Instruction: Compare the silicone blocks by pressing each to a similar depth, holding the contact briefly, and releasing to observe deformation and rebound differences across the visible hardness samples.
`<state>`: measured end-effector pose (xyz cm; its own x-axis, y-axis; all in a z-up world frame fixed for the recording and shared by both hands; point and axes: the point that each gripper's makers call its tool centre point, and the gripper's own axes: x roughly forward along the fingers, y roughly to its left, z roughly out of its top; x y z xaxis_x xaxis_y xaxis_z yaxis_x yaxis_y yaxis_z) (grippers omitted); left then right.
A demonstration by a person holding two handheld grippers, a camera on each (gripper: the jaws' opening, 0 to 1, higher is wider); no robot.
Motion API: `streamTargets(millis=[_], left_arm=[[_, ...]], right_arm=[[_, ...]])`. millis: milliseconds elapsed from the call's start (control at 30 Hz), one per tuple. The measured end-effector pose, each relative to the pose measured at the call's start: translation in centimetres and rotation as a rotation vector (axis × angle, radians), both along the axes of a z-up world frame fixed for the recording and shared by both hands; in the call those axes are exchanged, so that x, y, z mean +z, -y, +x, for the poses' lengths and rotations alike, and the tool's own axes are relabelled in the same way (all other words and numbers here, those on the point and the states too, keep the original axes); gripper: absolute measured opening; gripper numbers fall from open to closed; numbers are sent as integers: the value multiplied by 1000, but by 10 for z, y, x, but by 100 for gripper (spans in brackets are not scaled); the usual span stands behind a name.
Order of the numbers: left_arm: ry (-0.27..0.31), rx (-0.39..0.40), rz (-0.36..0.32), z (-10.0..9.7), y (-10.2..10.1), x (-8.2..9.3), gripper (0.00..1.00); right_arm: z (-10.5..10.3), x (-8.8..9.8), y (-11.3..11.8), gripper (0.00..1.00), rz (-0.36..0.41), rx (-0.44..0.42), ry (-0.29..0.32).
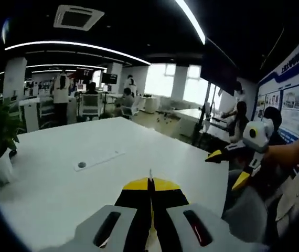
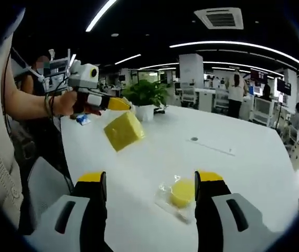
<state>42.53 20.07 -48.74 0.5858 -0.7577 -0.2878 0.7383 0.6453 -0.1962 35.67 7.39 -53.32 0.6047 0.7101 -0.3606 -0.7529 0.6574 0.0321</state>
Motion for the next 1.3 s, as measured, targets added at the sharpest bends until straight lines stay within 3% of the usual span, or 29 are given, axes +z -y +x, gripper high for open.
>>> streamTargets(millis=[500,700,1067,1300], left_arm=[[21,-111,18,8,29,1,0],[18,-132,16,9,37,0,0],[23,-183,22,6,49,1,0],[23,-224,7,-2,56,1,0]], right_arm=[[41,-4,-39,68,-44,161,11],[55,4,-54,68,-46,211,40],[64,-3,-81,63,-97,323,52],[65,-14,-101,58,-116,402,23]])
